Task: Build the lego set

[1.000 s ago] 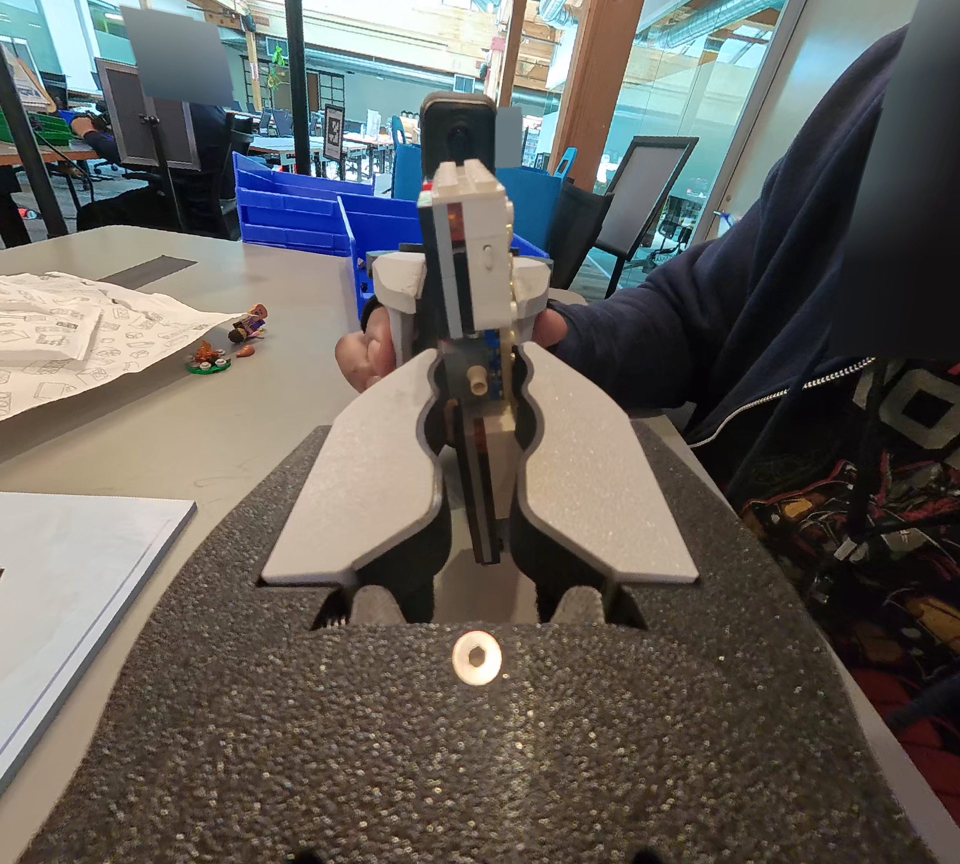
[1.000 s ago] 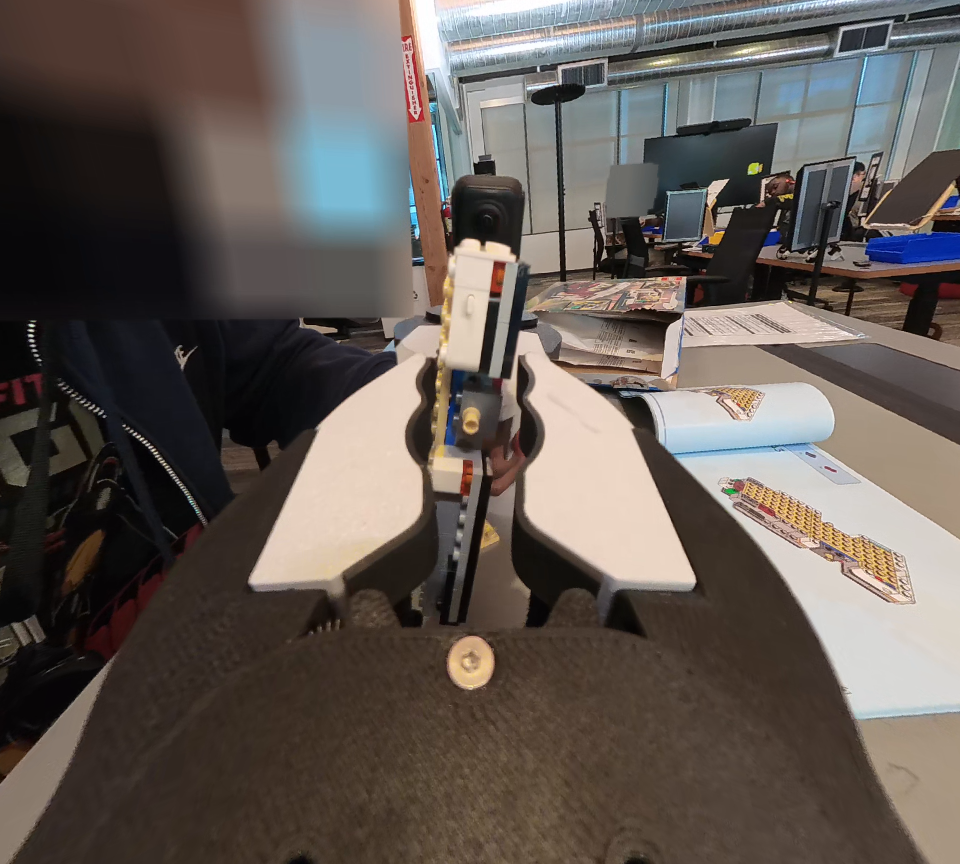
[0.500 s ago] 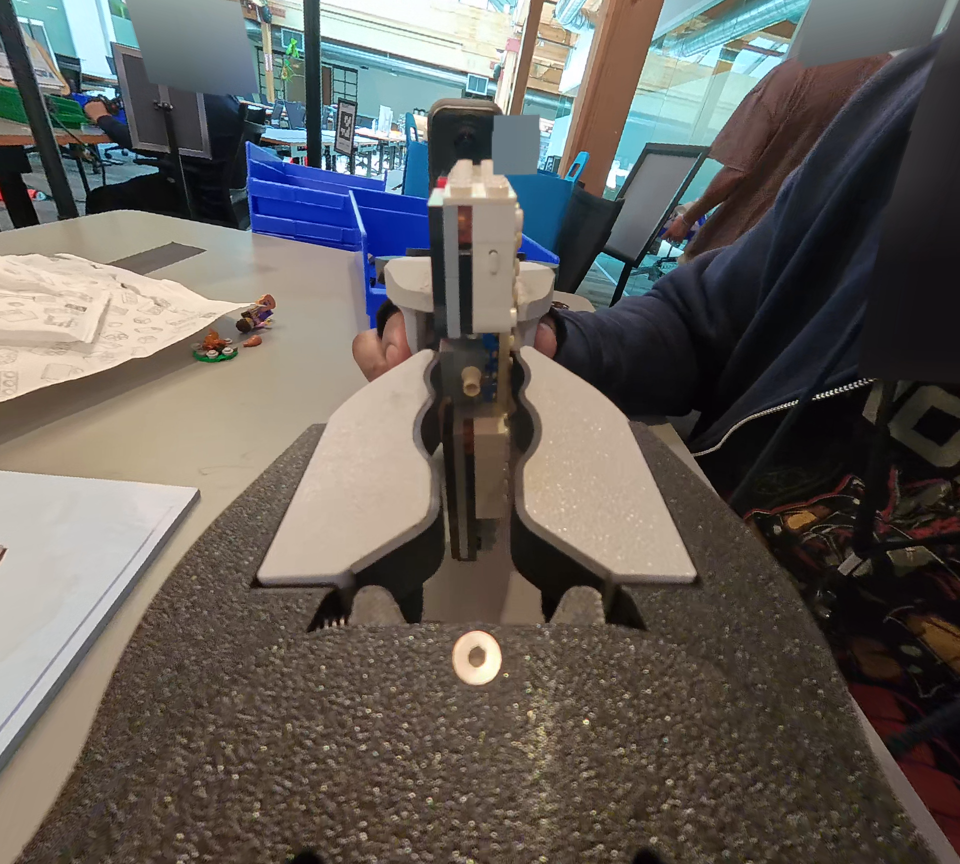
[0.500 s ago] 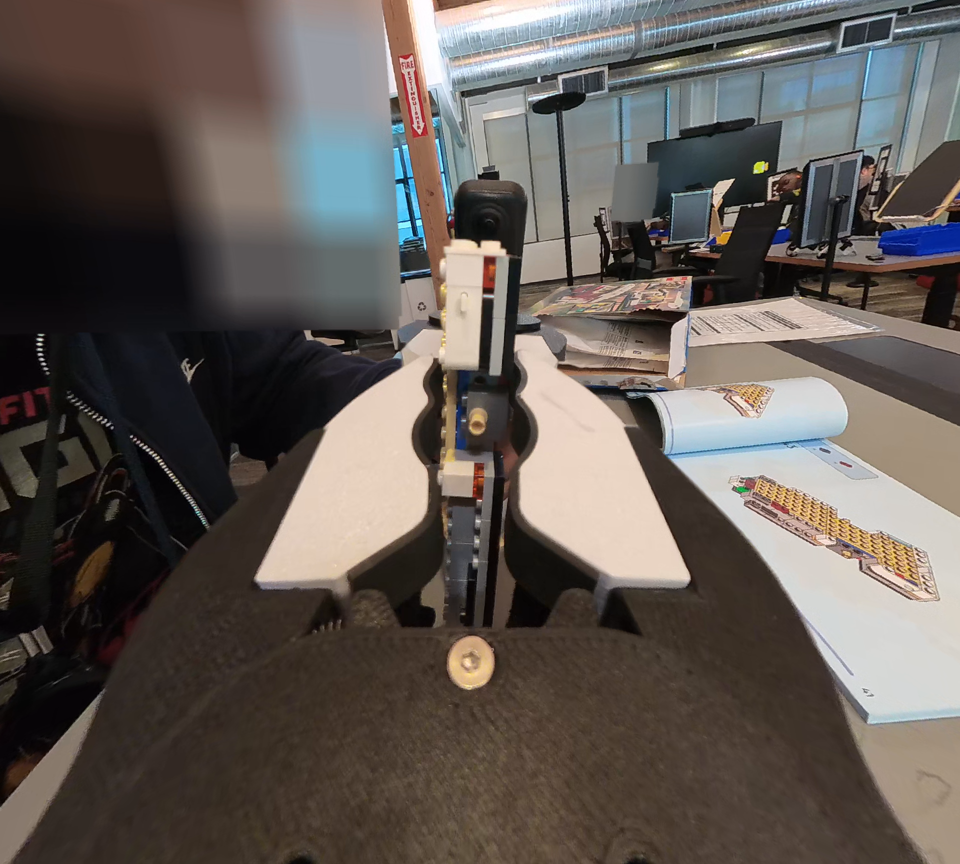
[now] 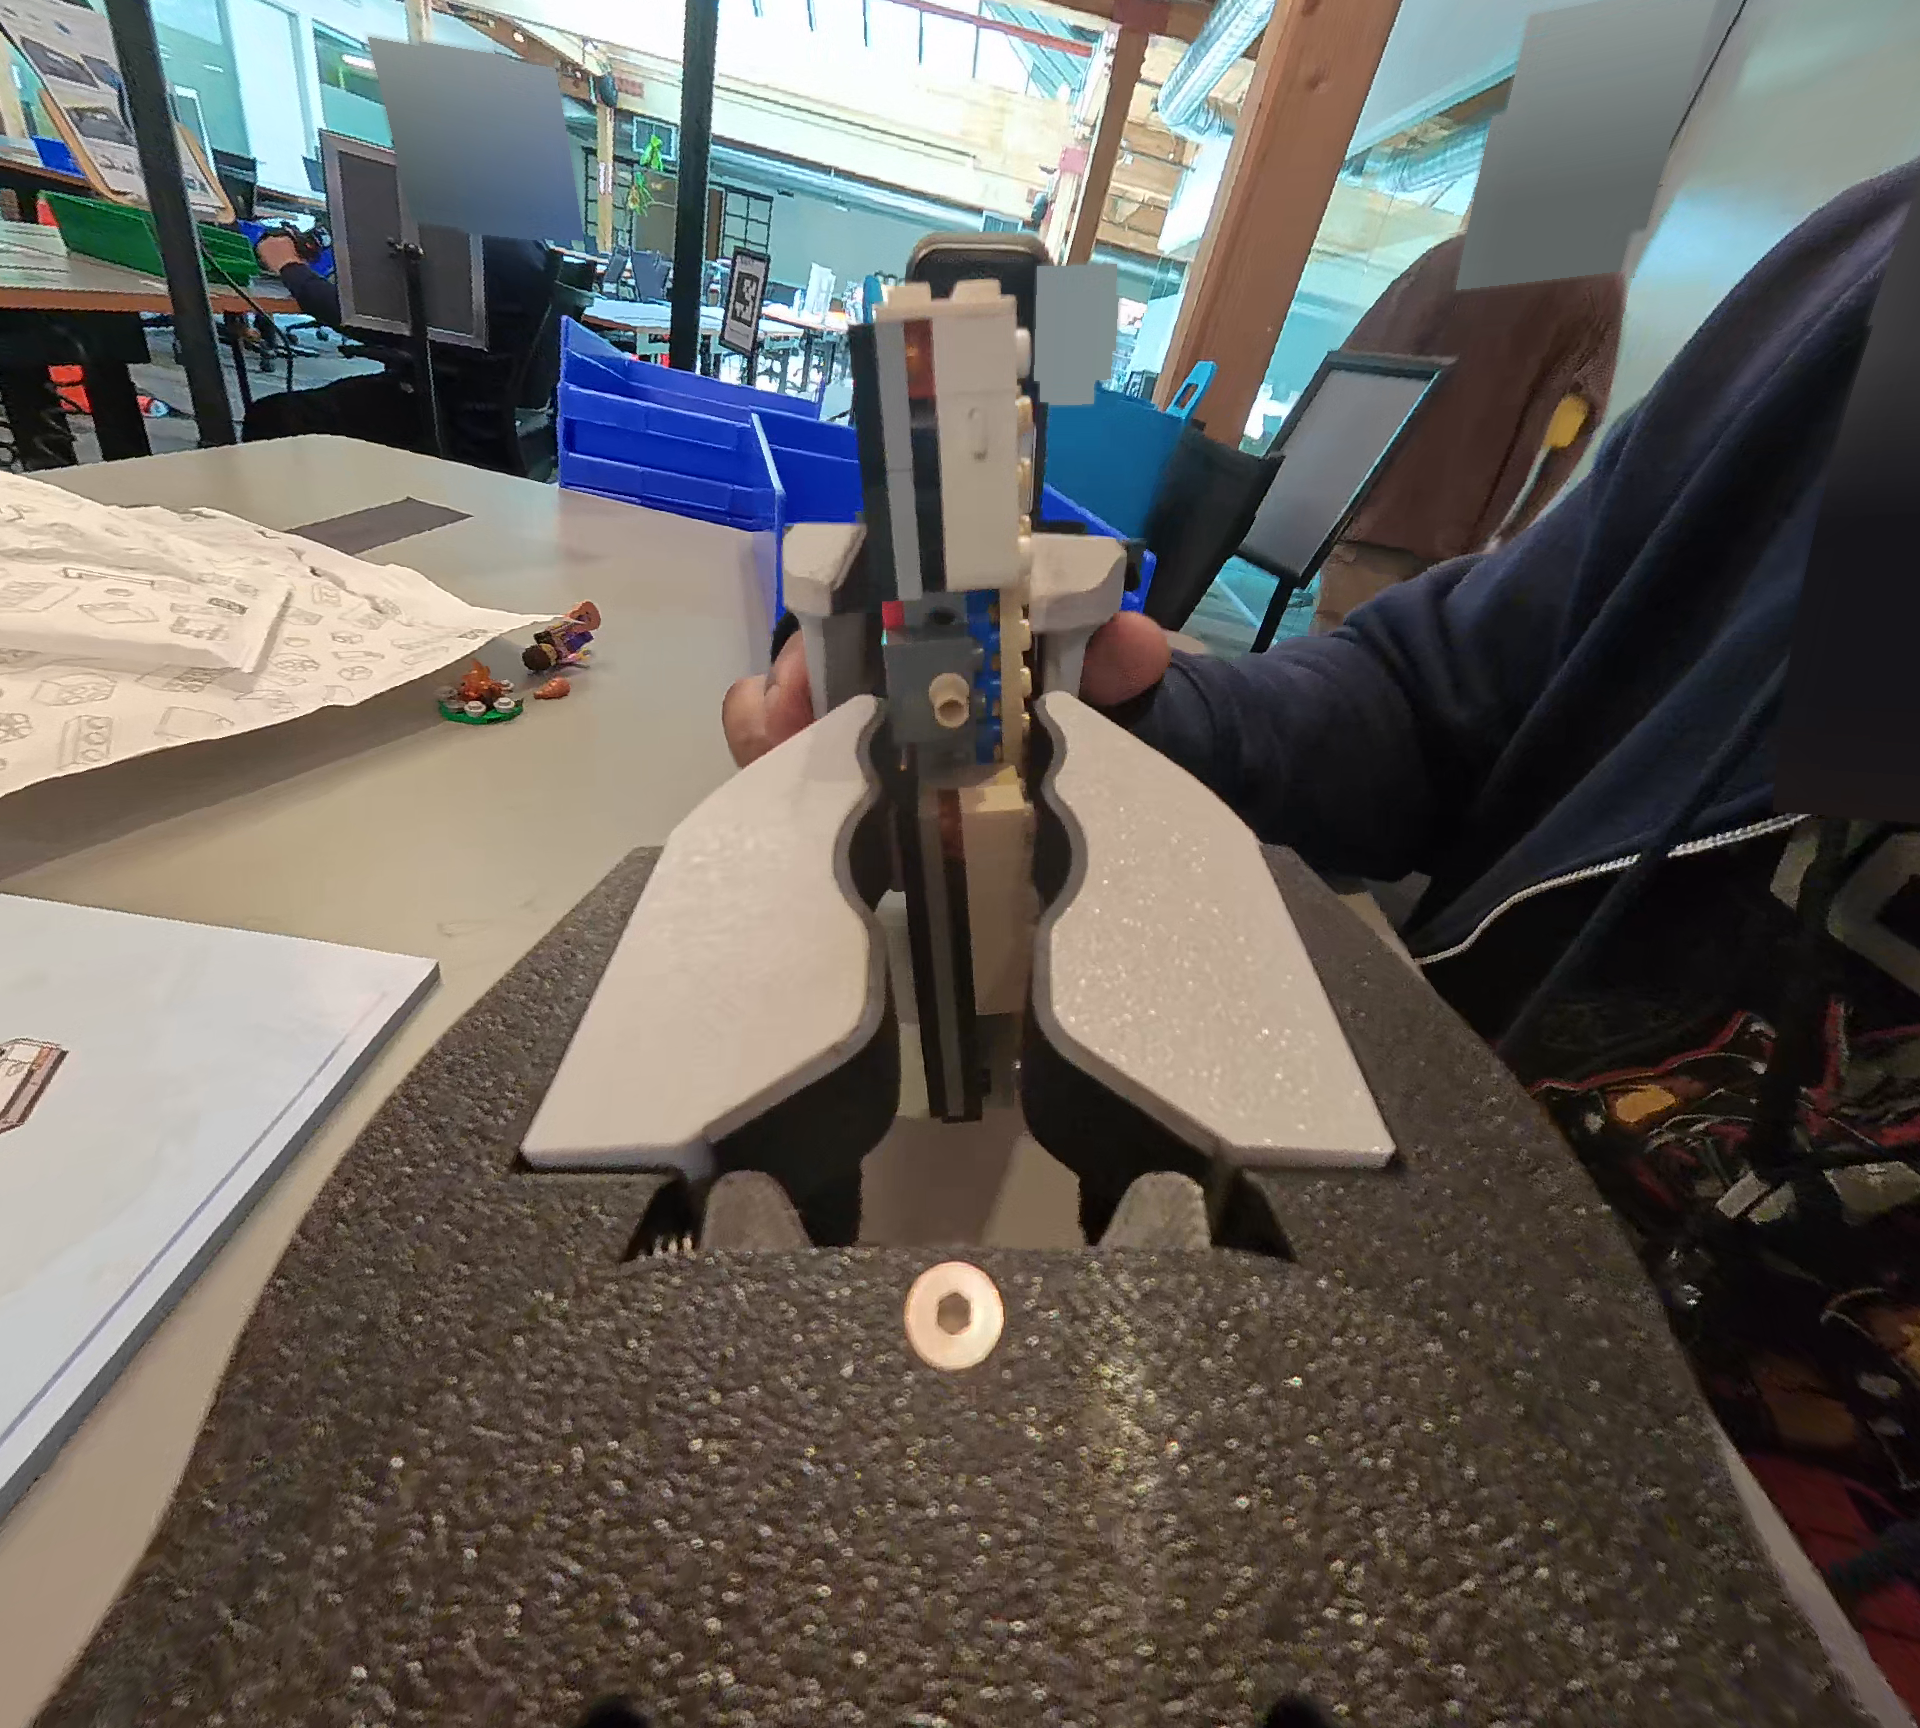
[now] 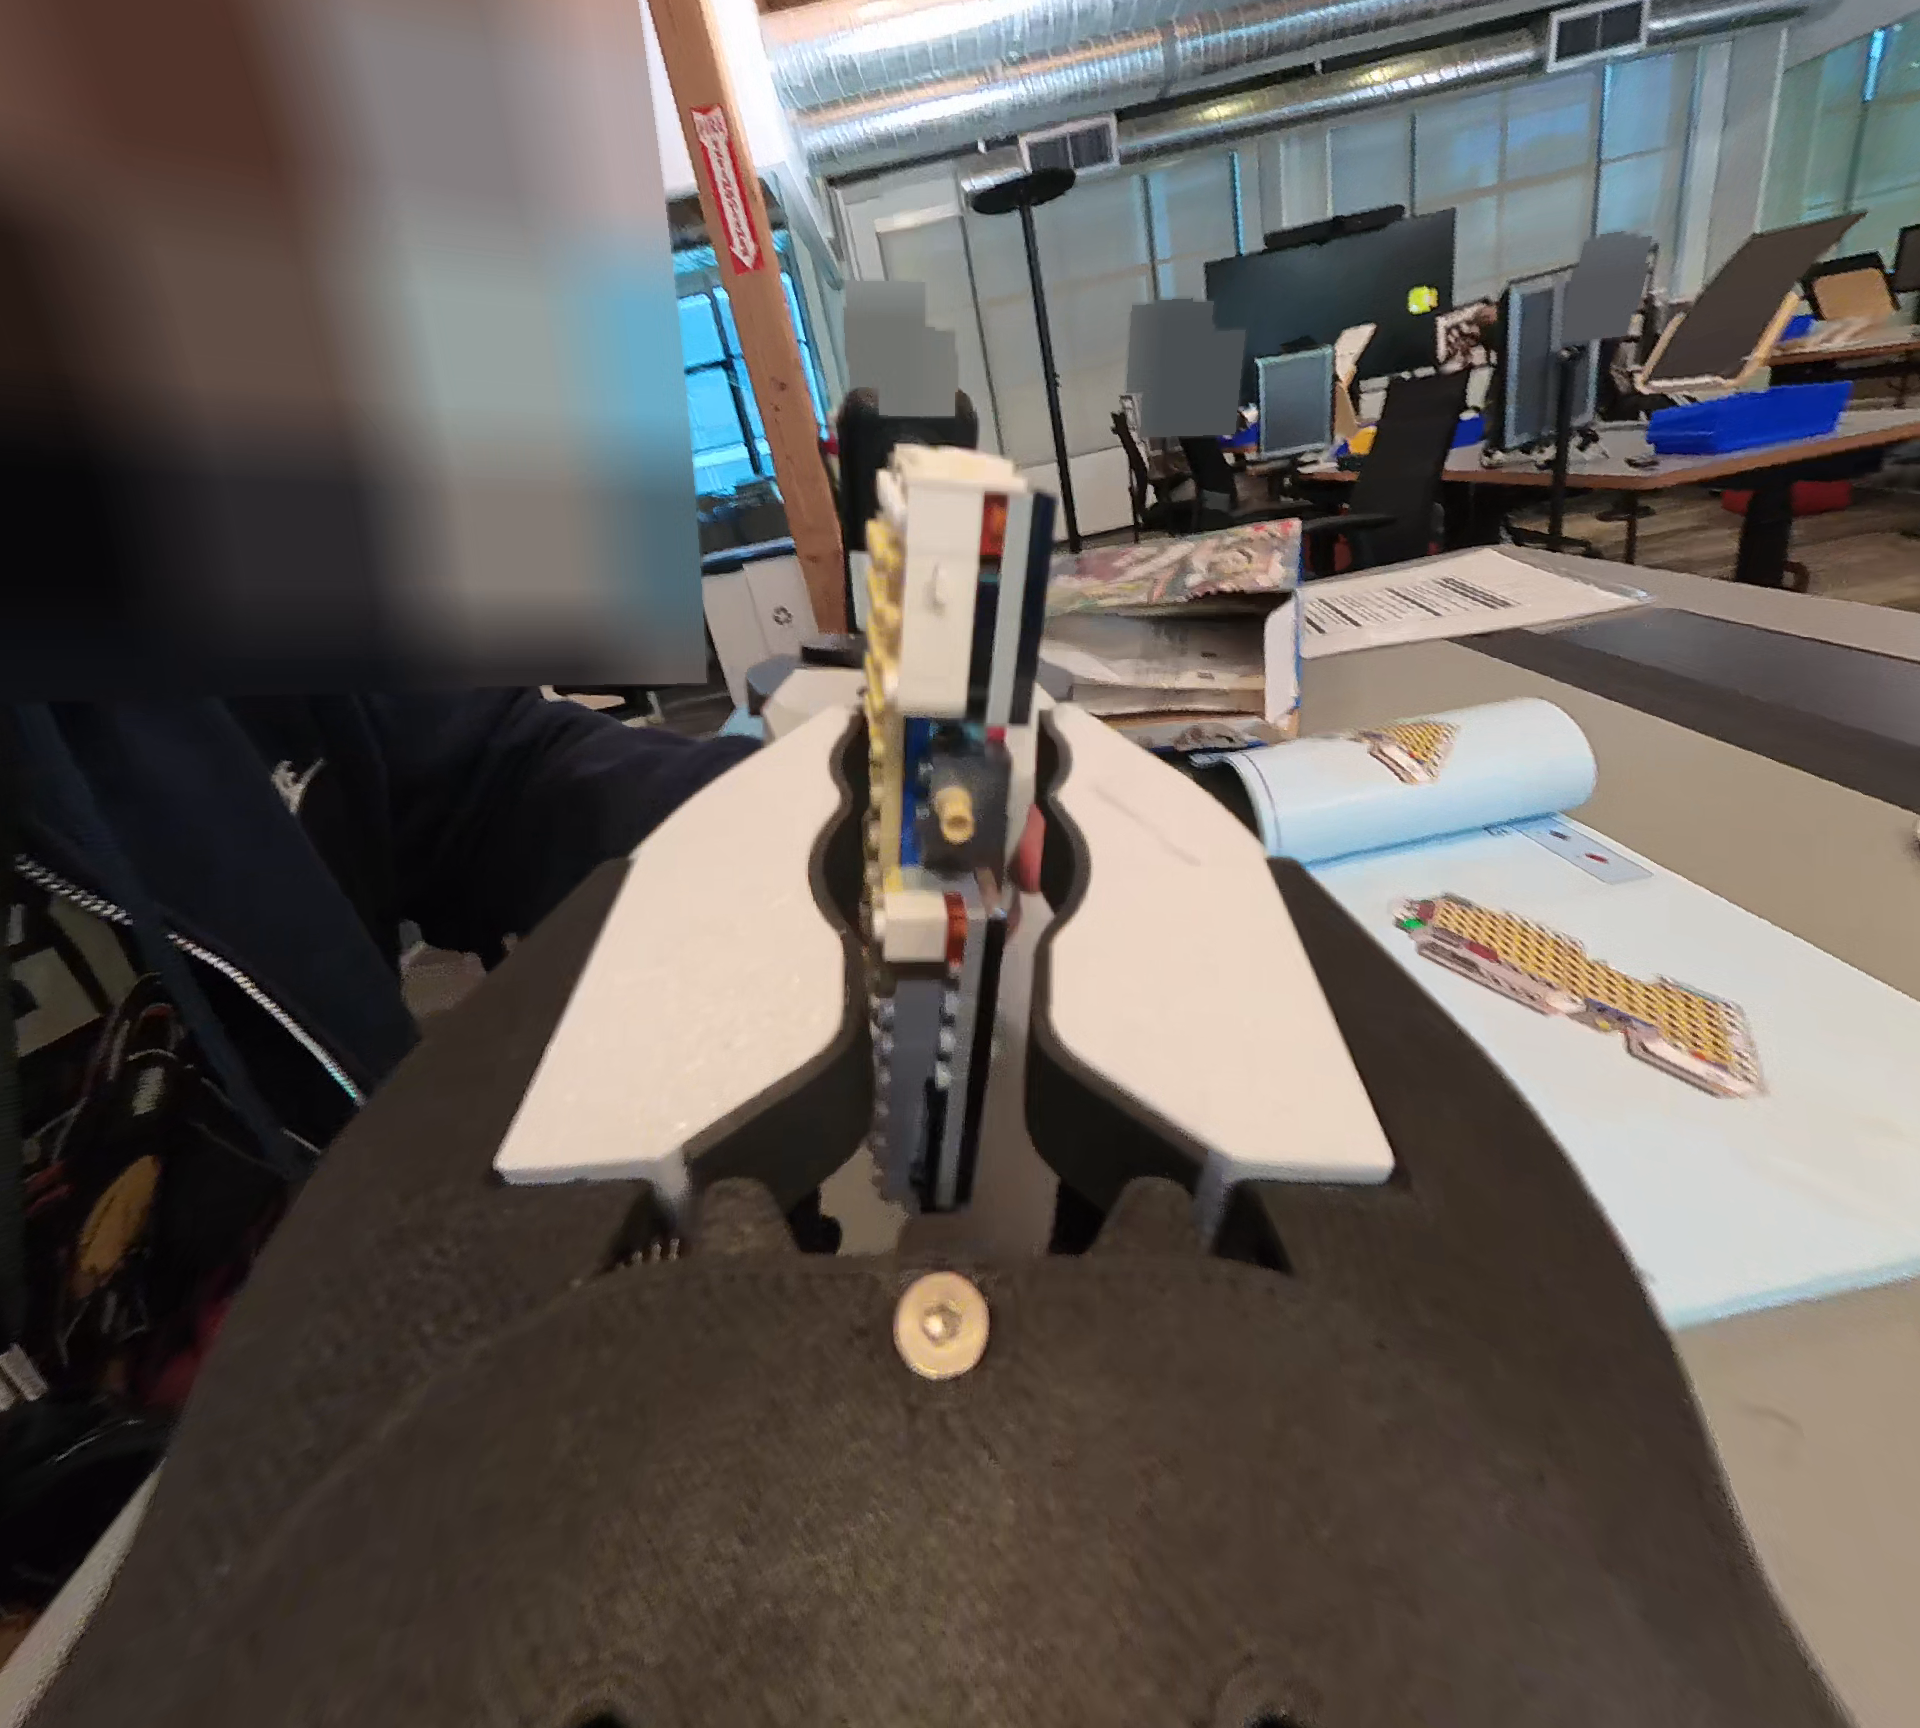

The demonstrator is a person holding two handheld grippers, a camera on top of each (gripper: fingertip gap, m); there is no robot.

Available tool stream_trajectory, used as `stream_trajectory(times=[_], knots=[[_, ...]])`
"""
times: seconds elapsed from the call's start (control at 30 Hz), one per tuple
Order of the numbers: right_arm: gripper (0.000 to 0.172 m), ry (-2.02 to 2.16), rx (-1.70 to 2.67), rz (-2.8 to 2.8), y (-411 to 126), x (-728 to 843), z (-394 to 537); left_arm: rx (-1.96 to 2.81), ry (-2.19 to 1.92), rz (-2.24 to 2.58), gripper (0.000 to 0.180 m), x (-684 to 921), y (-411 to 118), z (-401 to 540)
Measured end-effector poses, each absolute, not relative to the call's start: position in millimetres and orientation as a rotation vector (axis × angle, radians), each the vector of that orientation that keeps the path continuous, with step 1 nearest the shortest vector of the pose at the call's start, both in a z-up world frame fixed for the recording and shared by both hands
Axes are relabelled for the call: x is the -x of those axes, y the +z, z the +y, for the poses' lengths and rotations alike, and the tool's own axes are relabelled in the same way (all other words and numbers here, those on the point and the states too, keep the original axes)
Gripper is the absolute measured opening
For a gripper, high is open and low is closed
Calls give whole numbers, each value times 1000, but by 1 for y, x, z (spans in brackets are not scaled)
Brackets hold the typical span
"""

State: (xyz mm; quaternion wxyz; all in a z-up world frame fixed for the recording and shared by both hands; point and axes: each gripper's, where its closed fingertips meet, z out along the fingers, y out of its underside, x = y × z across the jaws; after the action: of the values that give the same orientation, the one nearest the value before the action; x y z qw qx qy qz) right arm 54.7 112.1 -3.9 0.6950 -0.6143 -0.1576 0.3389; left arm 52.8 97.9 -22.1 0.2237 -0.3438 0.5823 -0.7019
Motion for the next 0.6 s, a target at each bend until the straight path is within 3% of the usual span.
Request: stream_trajectory(times=[0.6], knots=[[24, 742, 1441, -411, -12, -50, 111, 930, -2051, 1528, 22, -49, -15, 104]])
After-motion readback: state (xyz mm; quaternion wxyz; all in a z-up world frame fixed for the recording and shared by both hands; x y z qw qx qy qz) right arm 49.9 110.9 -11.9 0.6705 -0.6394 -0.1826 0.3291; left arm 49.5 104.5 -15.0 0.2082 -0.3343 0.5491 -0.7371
